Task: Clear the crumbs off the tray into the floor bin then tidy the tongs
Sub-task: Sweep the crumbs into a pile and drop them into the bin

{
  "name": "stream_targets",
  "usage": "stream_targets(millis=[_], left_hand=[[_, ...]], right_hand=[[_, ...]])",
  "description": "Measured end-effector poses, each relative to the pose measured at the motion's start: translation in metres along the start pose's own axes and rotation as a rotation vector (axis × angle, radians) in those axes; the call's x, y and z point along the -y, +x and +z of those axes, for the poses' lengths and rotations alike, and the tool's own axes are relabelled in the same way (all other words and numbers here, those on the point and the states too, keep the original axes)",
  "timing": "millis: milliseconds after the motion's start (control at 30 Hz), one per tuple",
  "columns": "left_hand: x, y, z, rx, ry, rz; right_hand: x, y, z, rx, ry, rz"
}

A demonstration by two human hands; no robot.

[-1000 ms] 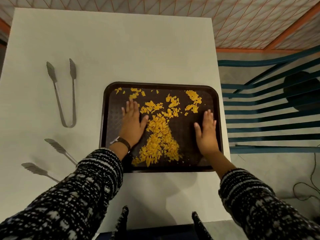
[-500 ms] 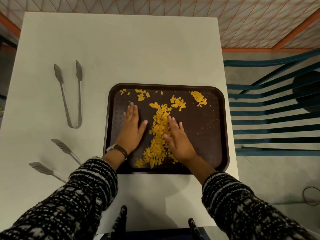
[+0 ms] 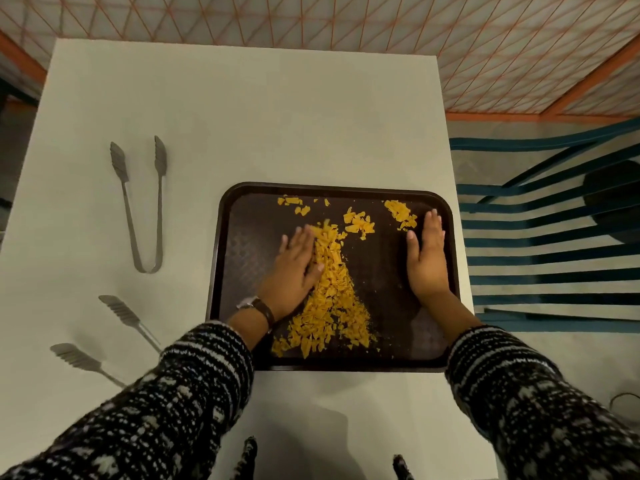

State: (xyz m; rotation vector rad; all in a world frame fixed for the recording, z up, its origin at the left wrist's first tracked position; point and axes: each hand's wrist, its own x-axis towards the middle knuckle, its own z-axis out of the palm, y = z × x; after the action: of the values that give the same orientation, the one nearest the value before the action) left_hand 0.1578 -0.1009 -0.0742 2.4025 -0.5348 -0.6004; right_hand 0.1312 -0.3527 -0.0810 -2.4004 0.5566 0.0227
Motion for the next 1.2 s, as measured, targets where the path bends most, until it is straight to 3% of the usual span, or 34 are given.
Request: stream_targets(millis=[100,267,433,500,600,733,867,967,1200], left_hand=[[-0.005,-0.02,0.006,0.046,-0.058,0.091],[0.006,-0.016,-0.016,-0.11,-0.131,-0.035],[0.023,0.024,-0.036,-0.246,-0.071,-0.183],[0.021,0.038,-0.036,-0.238,-0.043,-0.228],[0.013,0.048,-0.023,-0.215,0.065,-0.247],[-0.006,0.043,-0.005,-0.146,0.034,-0.098],[-0.016,0.026,0.001,-0.015,-0.026,0.1],[-0.007,0.012,-0.002,0.035,-0.069,0.126],[0.022,0.032,-0.021,-0.171,-0.031,-0.032]], right_hand=[[0.012,-0.001,0.019,-0.033,-0.082,0.022],[0.041,-0.03,0.046,0.143,-0.117,-0.173],[0.056,-0.065,0.05,0.352,0.075,-0.31],[0.05,-0.065,0.042,0.322,0.101,-0.325],[0.036,-0.045,0.021,0.162,0.09,-0.195],[0.014,-0.005,0.006,0.03,0.042,-0.054],[0.016,0.01,0.017,0.06,0.001,-0.079],[0.033,0.006,0.031,0.09,-0.051,-0.159],[0.069,-0.031,0.054,0.344,0.059,-0.426]])
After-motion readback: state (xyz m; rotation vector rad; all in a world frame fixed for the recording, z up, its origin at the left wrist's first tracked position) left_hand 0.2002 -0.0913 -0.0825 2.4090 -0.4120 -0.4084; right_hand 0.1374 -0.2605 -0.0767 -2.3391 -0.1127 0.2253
